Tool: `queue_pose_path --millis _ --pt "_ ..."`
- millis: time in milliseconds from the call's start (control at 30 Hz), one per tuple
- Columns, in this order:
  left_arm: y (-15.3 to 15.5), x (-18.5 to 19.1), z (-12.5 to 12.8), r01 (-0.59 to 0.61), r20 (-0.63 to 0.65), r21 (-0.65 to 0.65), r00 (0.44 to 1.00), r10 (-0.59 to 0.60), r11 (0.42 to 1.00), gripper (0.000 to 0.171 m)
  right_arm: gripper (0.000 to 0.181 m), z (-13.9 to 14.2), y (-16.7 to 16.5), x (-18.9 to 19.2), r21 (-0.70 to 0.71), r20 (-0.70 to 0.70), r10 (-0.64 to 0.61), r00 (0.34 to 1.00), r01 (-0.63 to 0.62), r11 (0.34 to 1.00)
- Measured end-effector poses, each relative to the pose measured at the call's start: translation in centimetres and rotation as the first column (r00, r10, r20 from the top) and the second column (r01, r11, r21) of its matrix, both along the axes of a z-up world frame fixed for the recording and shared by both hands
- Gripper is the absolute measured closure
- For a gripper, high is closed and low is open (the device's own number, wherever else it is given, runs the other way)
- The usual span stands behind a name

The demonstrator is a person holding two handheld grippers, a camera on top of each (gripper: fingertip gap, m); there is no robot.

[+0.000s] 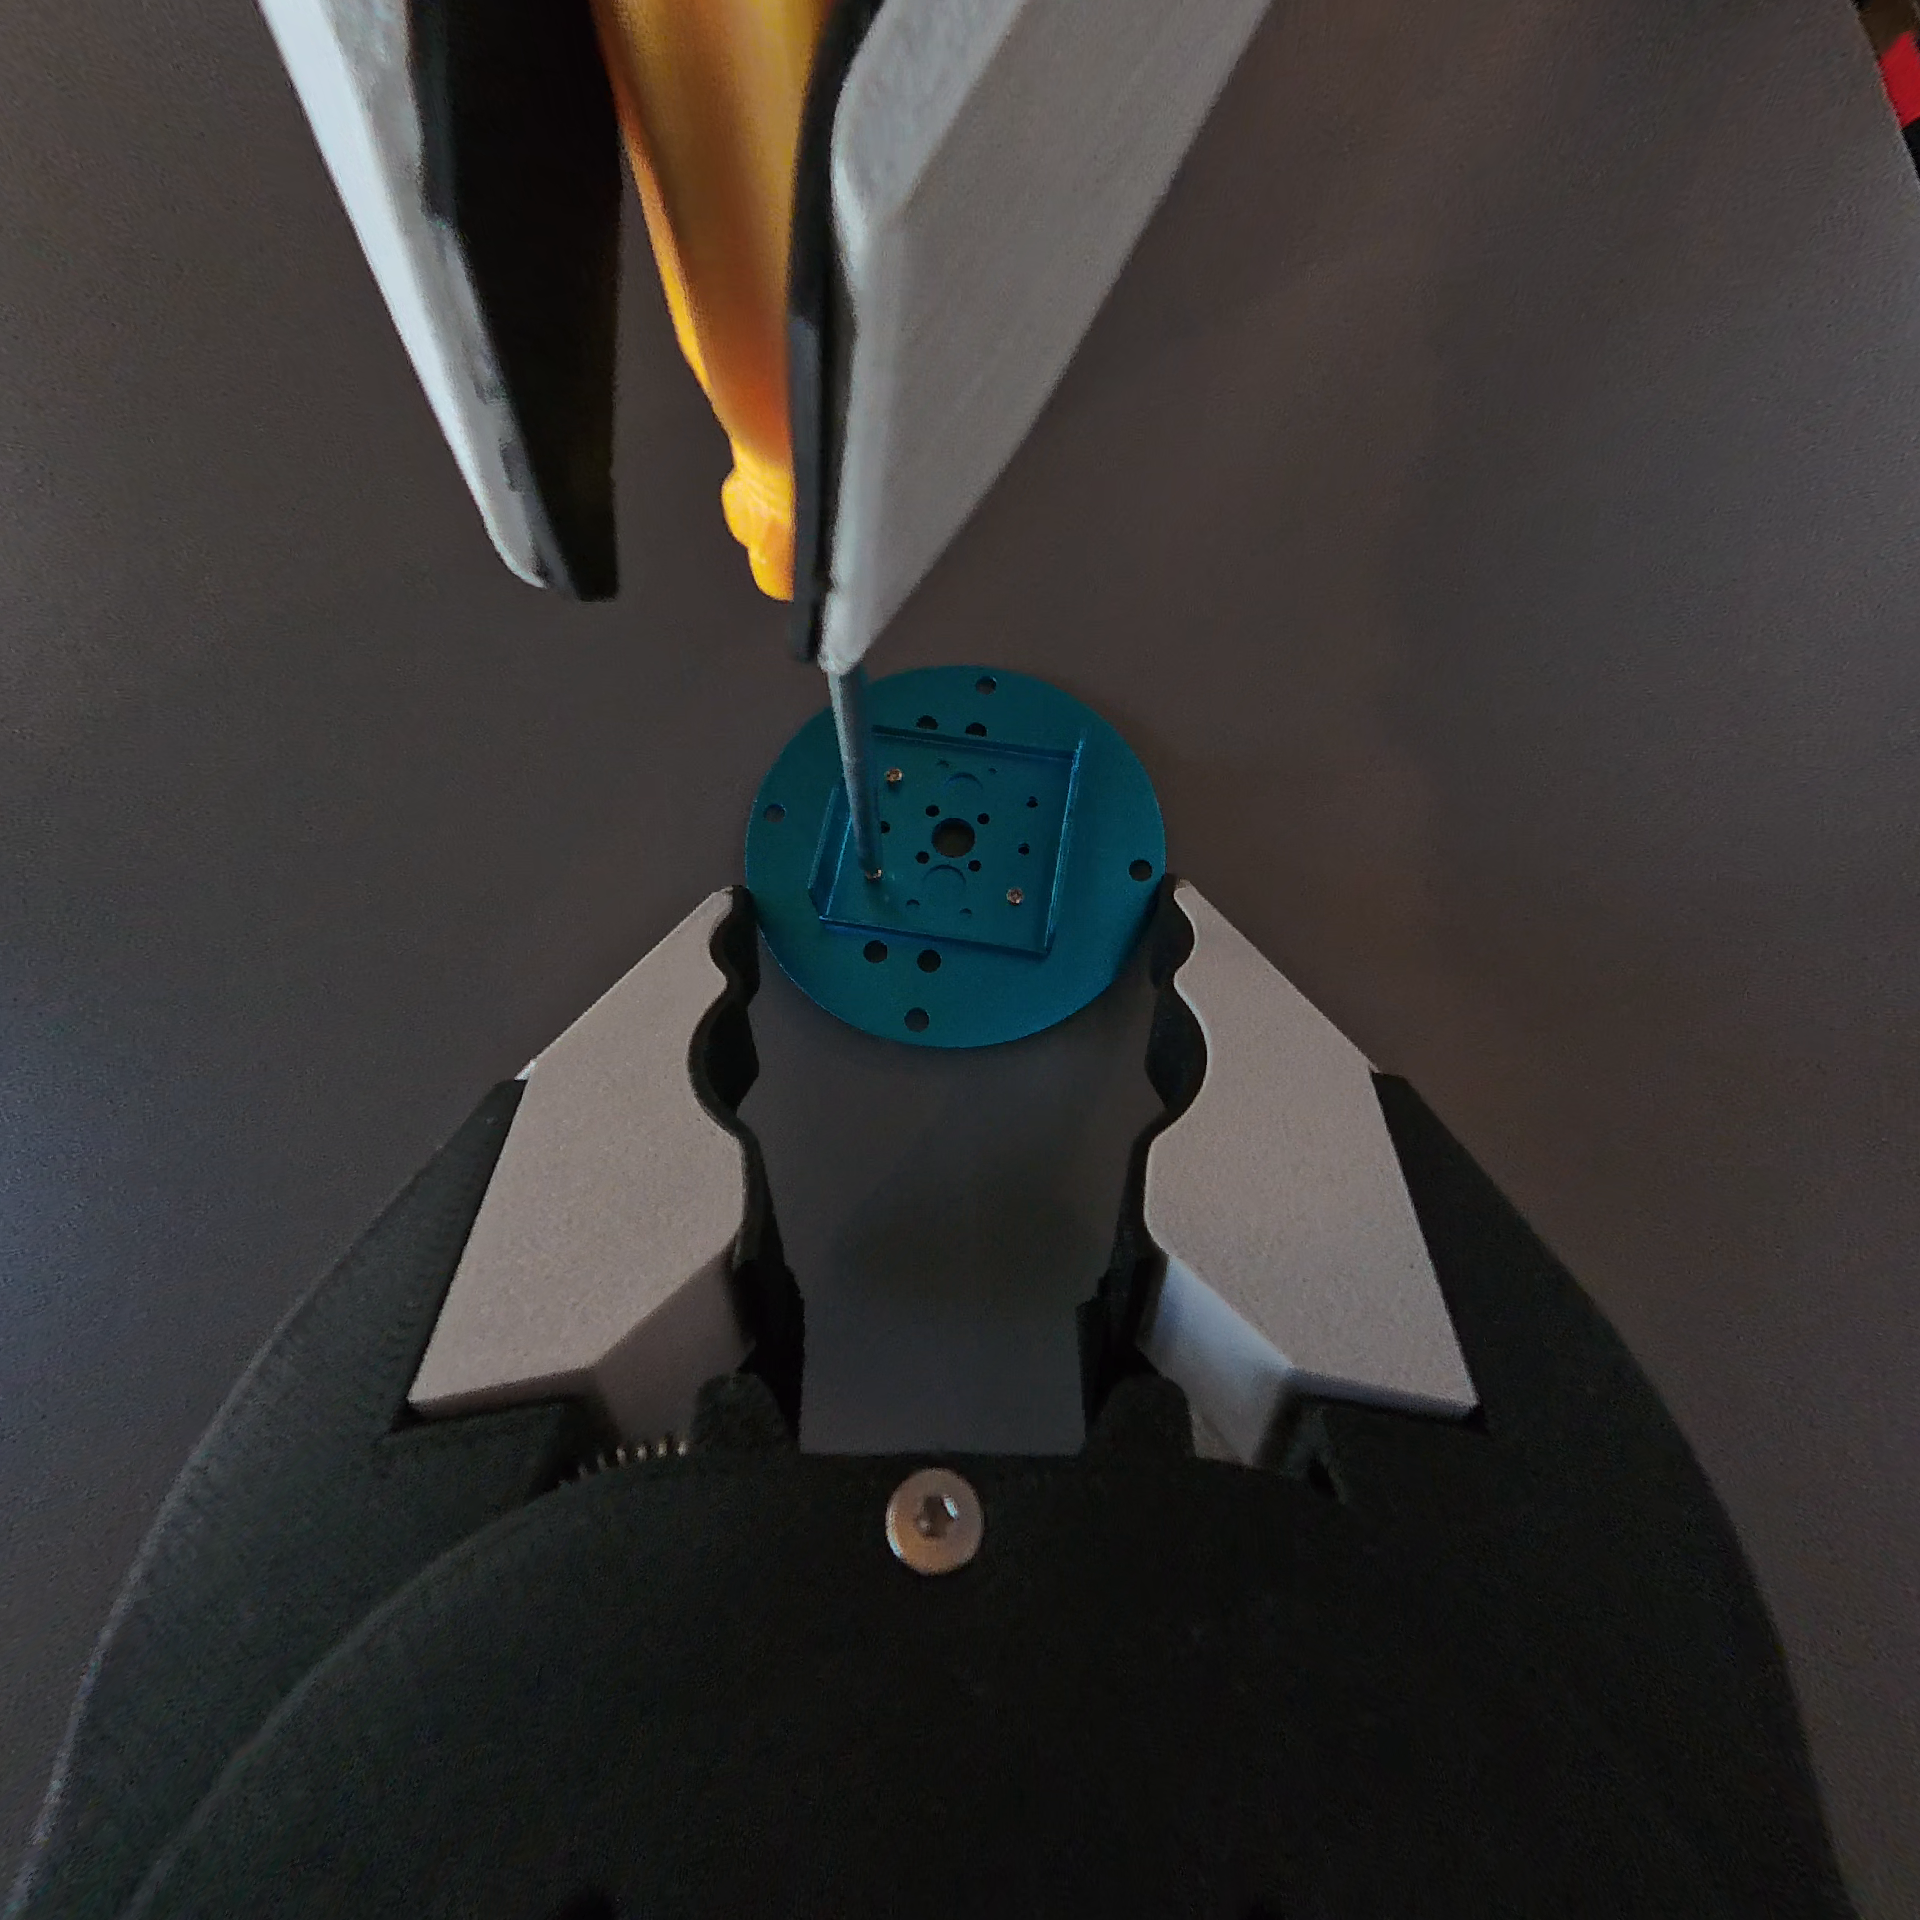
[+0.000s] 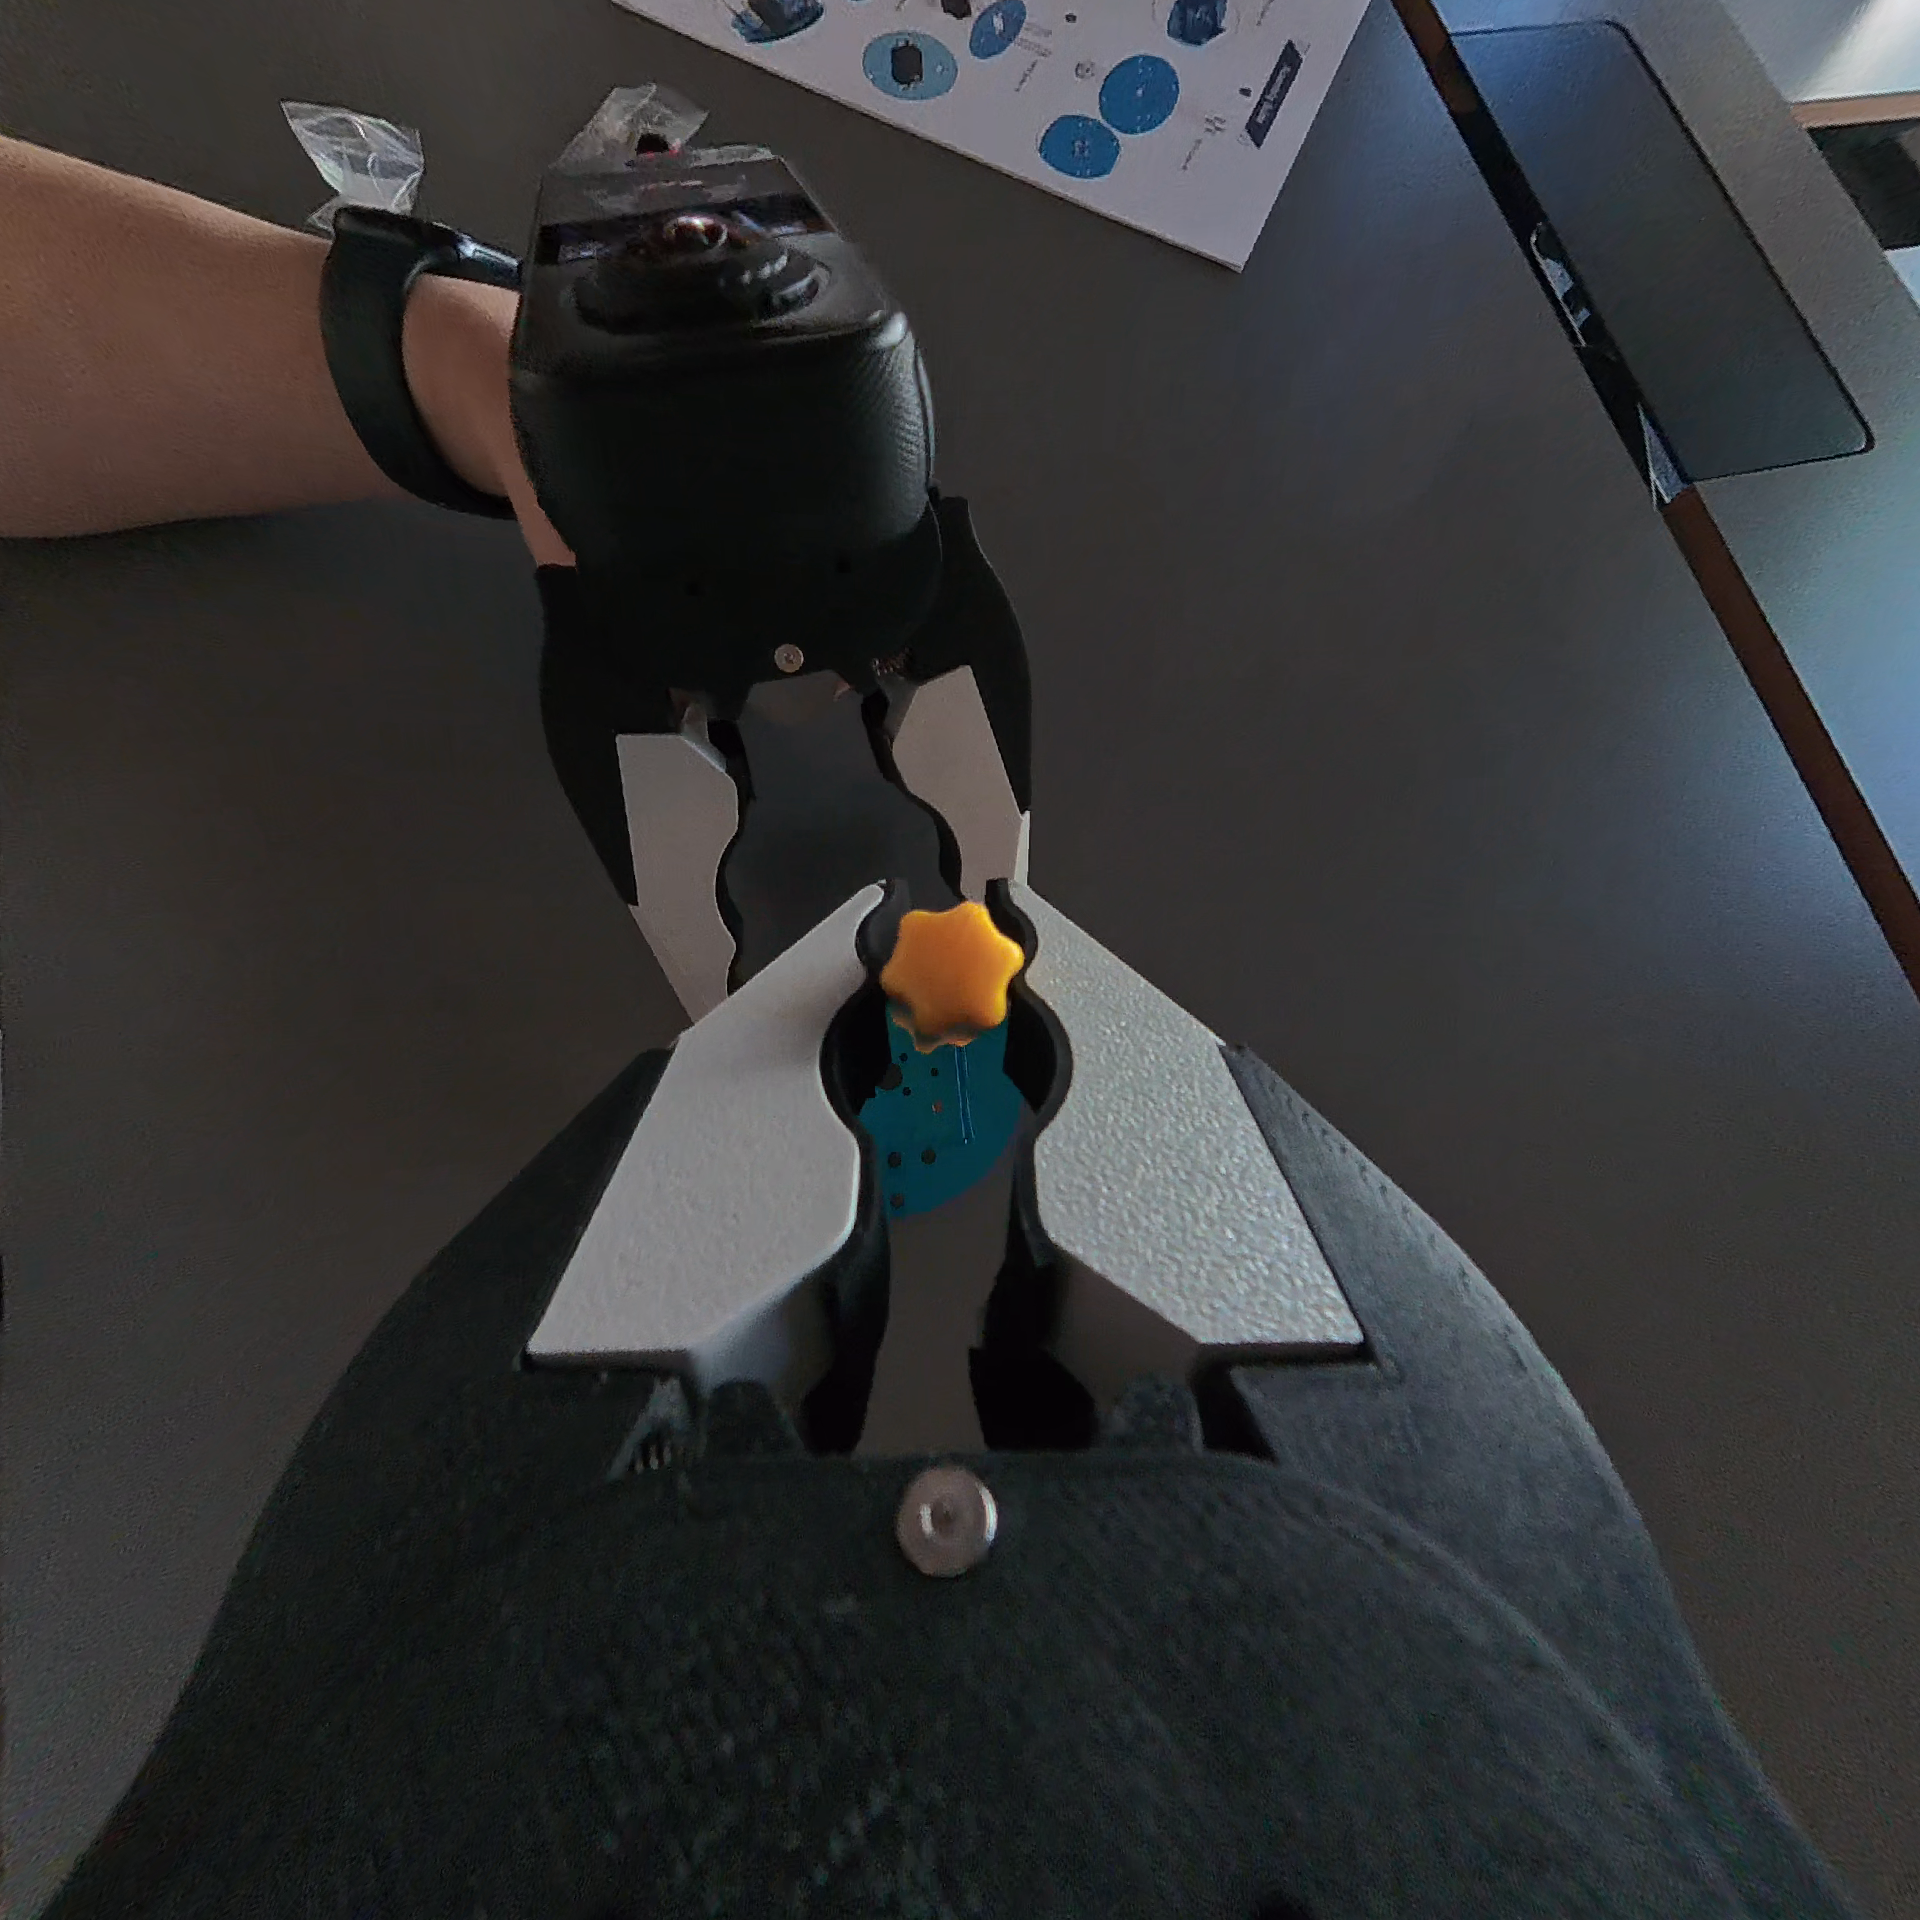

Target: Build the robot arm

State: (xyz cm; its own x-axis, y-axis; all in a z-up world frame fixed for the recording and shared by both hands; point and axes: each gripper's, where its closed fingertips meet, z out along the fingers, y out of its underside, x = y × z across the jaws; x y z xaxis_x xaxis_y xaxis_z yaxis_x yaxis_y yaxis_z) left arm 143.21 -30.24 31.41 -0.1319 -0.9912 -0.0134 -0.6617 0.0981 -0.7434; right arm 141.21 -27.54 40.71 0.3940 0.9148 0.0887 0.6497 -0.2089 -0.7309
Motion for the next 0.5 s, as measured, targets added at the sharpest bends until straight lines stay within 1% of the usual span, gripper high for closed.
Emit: queue_pose_path --millis 167,300,433,500 --pt "-0.02 -0.01 -0.10 0.001 0.000 -0.003 1.000 -0.001 1.000 0.096 0.161 -0.72 0.25 0.17 0.011 0.074 0.003 0.997 -0.004 1.000" --pt "-0.05 0.03 -0.10 0.001 0.001 -0.001 1.000 -0.001 1.000 0.096 0.155 -0.86 0.33 -0.03 0.004 0.062 -0.003 0.998 0.003 1.000" --pt "-0.05 0.04 -0.12 0.002 0.000 0.002 1.000 -0.002 1.000 0.096 0.161 -0.74 0.39 -0.14 -0.010 0.043 -0.006 0.999 0.006 1.000" --pt "-0.08 0.04 -0.12 0.003 -0.001 0.001 1.000 -0.003 1.000 0.096 0.160 -0.76 0.49 -0.05 -0.008 0.048 -0.006 0.999 0.006 1.000"
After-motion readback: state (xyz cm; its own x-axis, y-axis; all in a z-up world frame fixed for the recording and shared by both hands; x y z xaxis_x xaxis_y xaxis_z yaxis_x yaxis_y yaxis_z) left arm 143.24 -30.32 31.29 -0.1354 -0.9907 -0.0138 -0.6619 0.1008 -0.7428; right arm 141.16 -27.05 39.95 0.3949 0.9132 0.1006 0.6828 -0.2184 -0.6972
